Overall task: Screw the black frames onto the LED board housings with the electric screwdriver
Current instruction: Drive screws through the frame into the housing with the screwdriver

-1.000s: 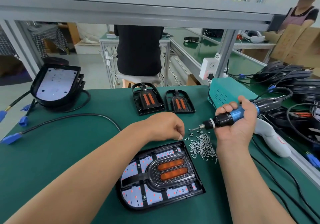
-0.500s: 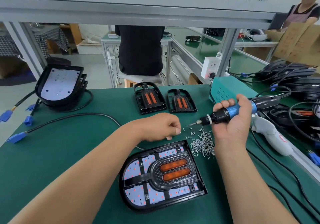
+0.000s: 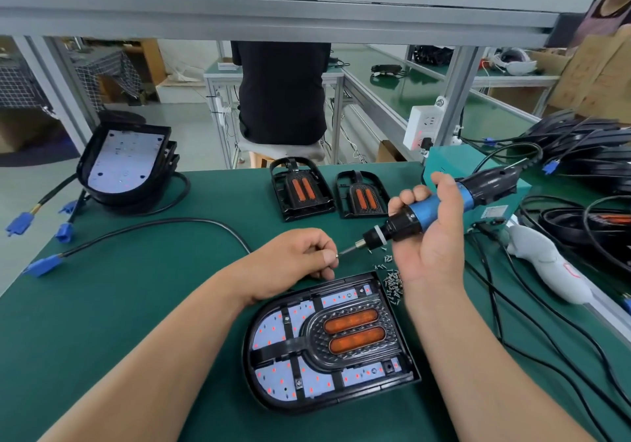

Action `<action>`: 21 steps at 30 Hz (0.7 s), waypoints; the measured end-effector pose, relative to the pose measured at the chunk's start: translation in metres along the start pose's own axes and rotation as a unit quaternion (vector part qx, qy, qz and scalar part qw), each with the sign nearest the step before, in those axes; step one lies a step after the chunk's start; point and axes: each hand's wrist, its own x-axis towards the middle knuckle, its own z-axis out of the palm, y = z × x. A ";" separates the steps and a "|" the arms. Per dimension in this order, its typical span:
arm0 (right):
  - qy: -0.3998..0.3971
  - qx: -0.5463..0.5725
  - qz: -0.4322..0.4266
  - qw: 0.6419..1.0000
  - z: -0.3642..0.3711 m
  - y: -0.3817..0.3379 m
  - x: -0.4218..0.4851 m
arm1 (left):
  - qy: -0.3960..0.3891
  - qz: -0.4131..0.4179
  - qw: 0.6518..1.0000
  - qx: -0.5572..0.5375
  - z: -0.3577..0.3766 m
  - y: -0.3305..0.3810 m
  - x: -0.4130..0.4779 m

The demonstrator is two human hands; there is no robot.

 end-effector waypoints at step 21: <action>-0.009 0.020 -0.002 1.000 0.000 -0.005 0.000 | 0.020 -0.018 1.000 -0.009 0.002 0.000 0.001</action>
